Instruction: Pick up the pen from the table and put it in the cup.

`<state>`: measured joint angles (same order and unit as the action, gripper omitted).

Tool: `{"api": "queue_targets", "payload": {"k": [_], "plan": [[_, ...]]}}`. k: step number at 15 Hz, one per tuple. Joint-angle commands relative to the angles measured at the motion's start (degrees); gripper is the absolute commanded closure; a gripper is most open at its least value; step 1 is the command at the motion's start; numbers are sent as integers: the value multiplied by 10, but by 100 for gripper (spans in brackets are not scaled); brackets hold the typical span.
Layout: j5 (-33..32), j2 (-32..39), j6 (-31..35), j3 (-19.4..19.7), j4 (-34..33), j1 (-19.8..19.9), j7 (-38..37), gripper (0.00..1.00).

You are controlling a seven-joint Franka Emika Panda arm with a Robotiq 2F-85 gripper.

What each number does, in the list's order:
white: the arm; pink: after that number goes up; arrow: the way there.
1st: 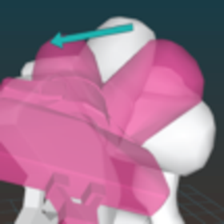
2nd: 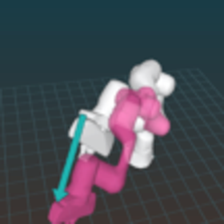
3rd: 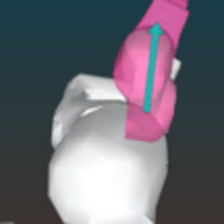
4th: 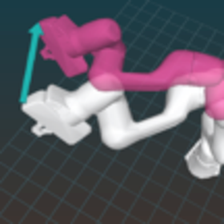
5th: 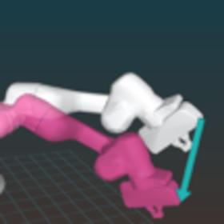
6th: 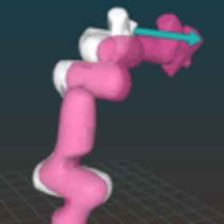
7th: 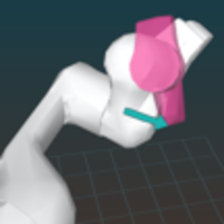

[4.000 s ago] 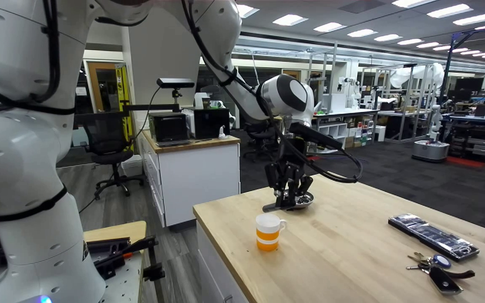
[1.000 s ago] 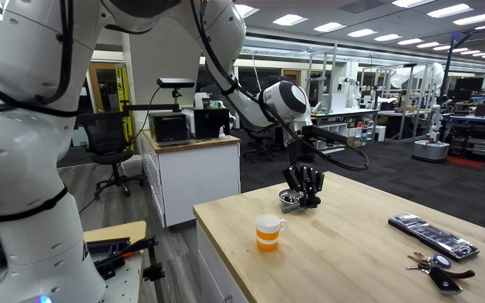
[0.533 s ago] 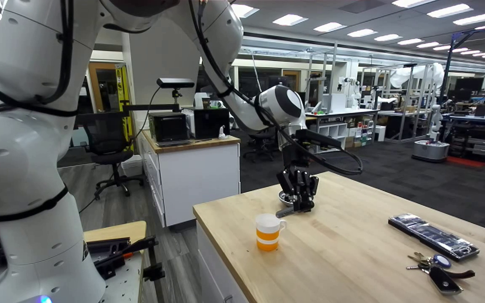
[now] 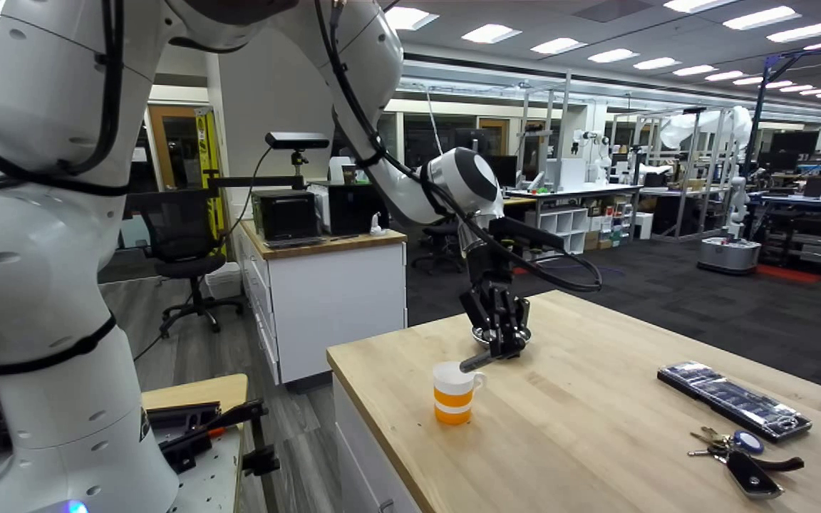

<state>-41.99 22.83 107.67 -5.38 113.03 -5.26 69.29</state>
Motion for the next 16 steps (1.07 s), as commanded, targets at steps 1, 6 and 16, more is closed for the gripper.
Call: {"api": "queue_targets", "payload": {"k": [1,6,16], "plan": [[-20,-22,-18,-7,23,-11,-23,93],[-16,-22,-16,-21,29,-17,-20,93],[-45,-22,-12,-39,50,-36,-20,93]]}}
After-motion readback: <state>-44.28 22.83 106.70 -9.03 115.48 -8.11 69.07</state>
